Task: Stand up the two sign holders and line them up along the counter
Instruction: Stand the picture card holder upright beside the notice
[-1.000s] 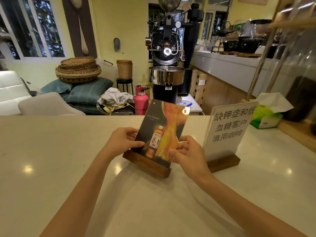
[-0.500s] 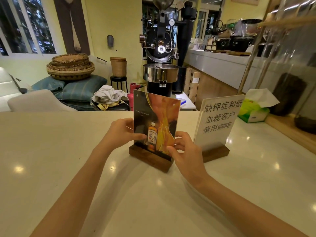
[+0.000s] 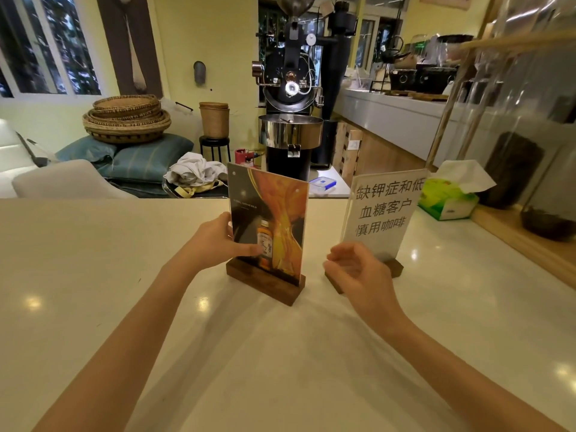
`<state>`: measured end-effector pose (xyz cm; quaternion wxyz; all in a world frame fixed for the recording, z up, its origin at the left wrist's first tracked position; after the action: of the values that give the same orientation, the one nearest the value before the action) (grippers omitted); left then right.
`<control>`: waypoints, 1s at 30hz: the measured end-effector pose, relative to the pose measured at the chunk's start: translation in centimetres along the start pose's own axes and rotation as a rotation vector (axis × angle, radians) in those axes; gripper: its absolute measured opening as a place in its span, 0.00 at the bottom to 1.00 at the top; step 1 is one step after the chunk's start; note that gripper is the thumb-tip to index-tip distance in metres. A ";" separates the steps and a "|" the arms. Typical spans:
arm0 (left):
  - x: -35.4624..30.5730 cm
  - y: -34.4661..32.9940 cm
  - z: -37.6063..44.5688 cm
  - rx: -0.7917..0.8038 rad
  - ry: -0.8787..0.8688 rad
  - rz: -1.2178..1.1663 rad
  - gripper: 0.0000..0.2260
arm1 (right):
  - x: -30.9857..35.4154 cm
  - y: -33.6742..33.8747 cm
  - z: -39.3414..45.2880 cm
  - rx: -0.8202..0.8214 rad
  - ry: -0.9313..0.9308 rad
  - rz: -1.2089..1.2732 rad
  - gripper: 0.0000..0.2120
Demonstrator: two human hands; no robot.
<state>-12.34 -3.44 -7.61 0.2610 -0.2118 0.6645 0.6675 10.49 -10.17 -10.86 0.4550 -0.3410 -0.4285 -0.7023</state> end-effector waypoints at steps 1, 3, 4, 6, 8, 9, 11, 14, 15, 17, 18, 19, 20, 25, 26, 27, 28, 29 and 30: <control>-0.1 -0.3 -0.2 -0.005 0.004 -0.001 0.35 | -0.6 1.2 0.1 -0.033 -0.043 0.006 0.07; -0.2 -1.1 -0.4 -0.039 -0.016 -0.002 0.40 | -1.7 3.5 0.3 -0.126 -0.123 0.030 0.06; -0.2 -1.5 -0.6 -0.058 -0.036 -0.024 0.42 | -2.2 4.6 0.4 -0.185 -0.143 0.029 0.07; -0.1 -2.3 -0.7 -0.072 -0.064 -0.084 0.46 | -3.1 6.5 0.9 -0.285 -0.165 -0.009 0.13; 0.3 -2.9 -0.7 -0.072 -0.062 -0.114 0.51 | -4.0 7.8 1.7 -0.292 -0.207 -0.054 0.22; 0.5 -3.2 -0.6 -0.079 -0.062 -0.120 0.53 | -4.5 8.2 2.2 -0.258 -0.234 -0.068 0.27; 0.6 -3.6 -0.6 -0.097 -0.057 -0.128 0.55 | -5.3 8.9 3.4 -0.157 -0.279 -0.066 0.33; 0.6 -4.1 -0.7 -0.135 -0.064 -0.135 0.56 | -5.6 9.6 5.1 0.003 -0.327 0.047 0.32; 0.6 -4.2 -0.8 -0.150 -0.076 -0.129 0.56 | -5.5 9.8 5.6 0.040 -0.340 0.090 0.29; 0.7 -4.4 -1.0 -0.183 -0.101 -0.113 0.54 | -5.3 10.2 6.3 0.078 -0.336 0.112 0.24; 0.8 -4.5 -1.1 -0.200 -0.113 -0.106 0.54 | -5.3 10.4 6.7 0.084 -0.322 0.100 0.22; 0.8 -4.5 -1.1 -0.217 -0.124 -0.098 0.53 | -5.4 10.6 7.0 0.092 -0.313 0.093 0.21; 0.8 -4.6 -1.1 -0.230 -0.133 -0.090 0.53 | -5.5 10.8 7.3 0.106 -0.309 0.094 0.21; 0.4 -5.2 -0.4 -0.238 -0.150 -0.069 0.53 | -5.8 11.8 8.5 0.216 -0.316 0.067 0.22; 0.2 -5.5 -0.2 -0.235 -0.155 -0.059 0.54 | -5.9 12.0 8.6 0.231 -0.321 0.067 0.22; -0.1 -5.8 0.1 -0.232 -0.159 -0.052 0.54 | -6.0 12.3 8.8 0.241 -0.327 0.071 0.22; -0.4 -6.1 0.4 -0.230 -0.166 -0.050 0.54 | -6.2 12.5 8.9 0.249 -0.332 0.074 0.22; -0.7 -6.4 0.7 -0.227 -0.174 -0.053 0.53 | -6.3 12.8 8.9 0.253 -0.336 0.068 0.22; -1.1 -6.7 1.0 -0.224 -0.184 -0.060 0.53 | -6.4 13.2 9.0 0.255 -0.338 0.056 0.21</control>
<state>-7.20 -2.63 -12.11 0.3153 -0.1972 0.5527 0.7458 25.86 -2.63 -8.97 0.4355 -0.4054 -0.5745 -0.5621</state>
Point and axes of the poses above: each hand's wrist, its own z-axis towards the middle knuckle, its own y-axis out of the back of the hand, x = y × z, the point moved 2 cm from there along z, towards the middle knuckle, and after that the axes turned 4 degrees about z, right-handed, at the moved point
